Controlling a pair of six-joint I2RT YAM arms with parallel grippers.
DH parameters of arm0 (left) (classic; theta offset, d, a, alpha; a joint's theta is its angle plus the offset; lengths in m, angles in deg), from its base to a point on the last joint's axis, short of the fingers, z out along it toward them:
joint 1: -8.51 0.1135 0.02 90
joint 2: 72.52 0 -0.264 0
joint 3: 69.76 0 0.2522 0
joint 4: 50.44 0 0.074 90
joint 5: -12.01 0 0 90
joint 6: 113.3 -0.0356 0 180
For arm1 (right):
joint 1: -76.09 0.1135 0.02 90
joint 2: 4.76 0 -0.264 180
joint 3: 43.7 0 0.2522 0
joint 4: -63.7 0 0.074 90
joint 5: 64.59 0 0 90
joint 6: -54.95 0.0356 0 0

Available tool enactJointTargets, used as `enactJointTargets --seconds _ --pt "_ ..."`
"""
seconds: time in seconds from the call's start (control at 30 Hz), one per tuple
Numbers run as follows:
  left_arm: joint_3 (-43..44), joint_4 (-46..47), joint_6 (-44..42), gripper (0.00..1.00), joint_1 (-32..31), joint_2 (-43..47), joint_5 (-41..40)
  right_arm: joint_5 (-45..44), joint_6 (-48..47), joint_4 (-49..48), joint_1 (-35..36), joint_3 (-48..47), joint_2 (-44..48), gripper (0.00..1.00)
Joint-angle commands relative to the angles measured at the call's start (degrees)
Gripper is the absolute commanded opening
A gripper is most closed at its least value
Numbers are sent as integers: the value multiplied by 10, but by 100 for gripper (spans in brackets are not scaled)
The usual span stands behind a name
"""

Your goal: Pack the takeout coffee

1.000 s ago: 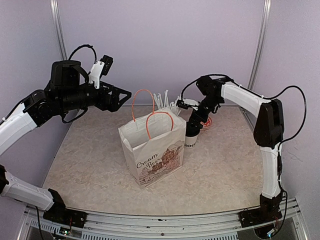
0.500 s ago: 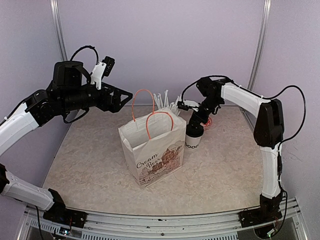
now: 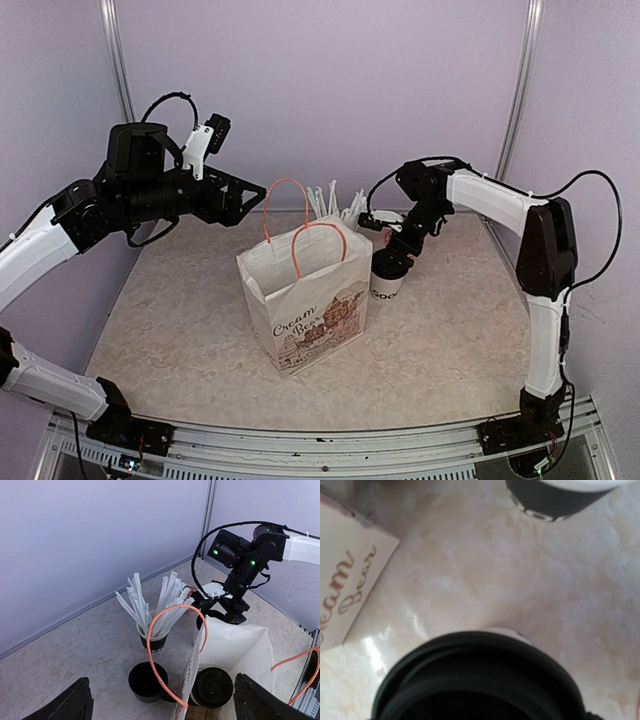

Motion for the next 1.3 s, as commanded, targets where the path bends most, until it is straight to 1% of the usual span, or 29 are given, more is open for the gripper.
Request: enactJointTargets --seconds 0.0,0.27,0.33,0.4,0.5,0.53,0.63,0.7,0.8,0.9,1.0,1.13,1.27 --pt "16 -13 8 95 3 -7 7 1 -4 19 5 34 60 78" --pt "53 -29 19 95 -7 -20 1 43 3 8 24 151 189 71" --pt "72 -49 15 95 -29 -26 -5 55 1 2 37 198 232 70" --pt "95 -75 8 95 -65 -32 -30 61 -8 -8 58 252 277 70" --pt "125 -108 7 96 -119 -45 -46 67 -25 -26 103 339 342 70" --pt "128 -116 9 96 -132 -48 -44 69 -30 -30 128 361 365 70" --pt "123 -131 26 96 -151 -47 -40 70 -39 -40 195 409 399 70" --pt "112 -131 47 97 -158 -39 -53 61 -39 -53 244 426 409 70" --pt "92 -126 77 99 -163 -18 -75 37 -33 -84 321 426 408 70" --pt "81 -141 100 99 -164 -6 -99 25 -23 -101 377 389 372 70" --pt "78 -169 114 99 -168 -7 -125 17 -11 -125 410 338 319 70" --pt "80 -196 118 99 -178 1 -132 2 -6 -142 446 277 239 69" --pt "73 -202 138 98 -180 28 -132 -10 1 -157 455 216 161 68"
